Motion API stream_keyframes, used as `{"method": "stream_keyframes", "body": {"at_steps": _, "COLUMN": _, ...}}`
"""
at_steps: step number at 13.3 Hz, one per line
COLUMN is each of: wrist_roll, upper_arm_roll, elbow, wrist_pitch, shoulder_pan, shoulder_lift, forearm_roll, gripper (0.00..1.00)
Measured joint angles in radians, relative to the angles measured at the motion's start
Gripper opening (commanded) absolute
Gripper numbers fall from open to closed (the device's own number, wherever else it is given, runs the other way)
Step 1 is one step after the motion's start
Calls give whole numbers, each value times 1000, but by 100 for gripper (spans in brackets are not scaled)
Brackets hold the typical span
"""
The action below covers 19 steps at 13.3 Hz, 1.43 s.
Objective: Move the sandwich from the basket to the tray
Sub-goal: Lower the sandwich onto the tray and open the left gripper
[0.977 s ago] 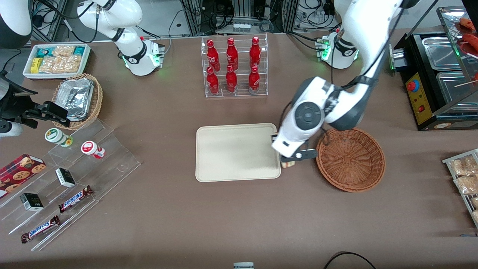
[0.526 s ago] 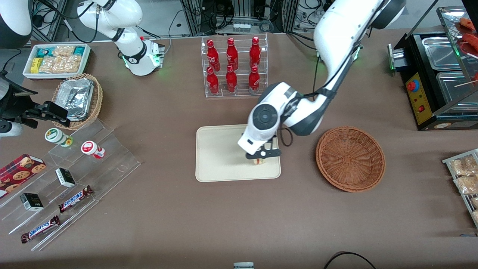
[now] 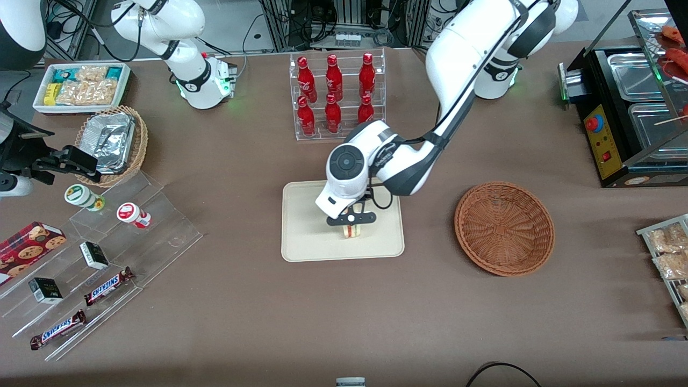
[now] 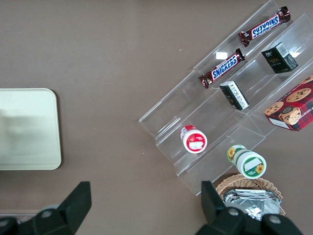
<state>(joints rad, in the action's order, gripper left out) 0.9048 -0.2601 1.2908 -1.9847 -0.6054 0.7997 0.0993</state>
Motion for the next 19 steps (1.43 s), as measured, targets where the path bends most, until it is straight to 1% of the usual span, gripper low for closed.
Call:
{"method": "stream_keyframes", "body": {"at_steps": 2, "wrist_roll": 25, "upper_arm_roll": 2, "elbow": -37, "wrist_pitch": 0, "shoulder_pan": -15, "shoulder_lift": 34, "forearm_roll": 21, "gripper": 0}}
{"method": "stream_keyframes", "body": {"at_steps": 7, "wrist_roll": 60, "upper_arm_roll": 6, "elbow": -68, "wrist_pitch": 0, "shoulder_pan": -18, "shoulder_lift": 73, "forearm_roll": 25, "gripper": 1}}
{"method": "stream_keyframes", "body": {"at_steps": 8, "wrist_roll": 69, "upper_arm_roll": 6, "elbow": -68, "wrist_pitch": -3, "shoulder_pan": -18, "shoulder_lift": 77, "forearm_roll": 25, "gripper": 14}}
{"method": "stream_keyframes", "body": {"at_steps": 9, "wrist_roll": 82, "upper_arm_roll": 6, "elbow": -68, "wrist_pitch": -8, "shoulder_pan": -18, "shoulder_lift": 79, "forearm_roll": 25, "gripper": 52}}
{"method": "stream_keyframes", "body": {"at_steps": 10, "wrist_roll": 90, "upper_arm_roll": 6, "elbow": -68, "wrist_pitch": -12, "shoulder_pan": -18, "shoulder_lift": 81, "forearm_roll": 25, "gripper": 100}}
{"method": "stream_keyframes", "body": {"at_steps": 16, "wrist_roll": 98, "upper_arm_roll": 6, "elbow": -94, "wrist_pitch": -12, "shoulder_pan": -17, "shoulder_lift": 78, "forearm_roll": 26, "gripper": 100}}
{"method": "stream_keyframes", "body": {"at_steps": 19, "wrist_roll": 98, "upper_arm_roll": 6, "elbow": -113, "wrist_pitch": 24, "shoulder_pan": -16, "shoulder_lift": 46, "forearm_roll": 26, "gripper": 100}}
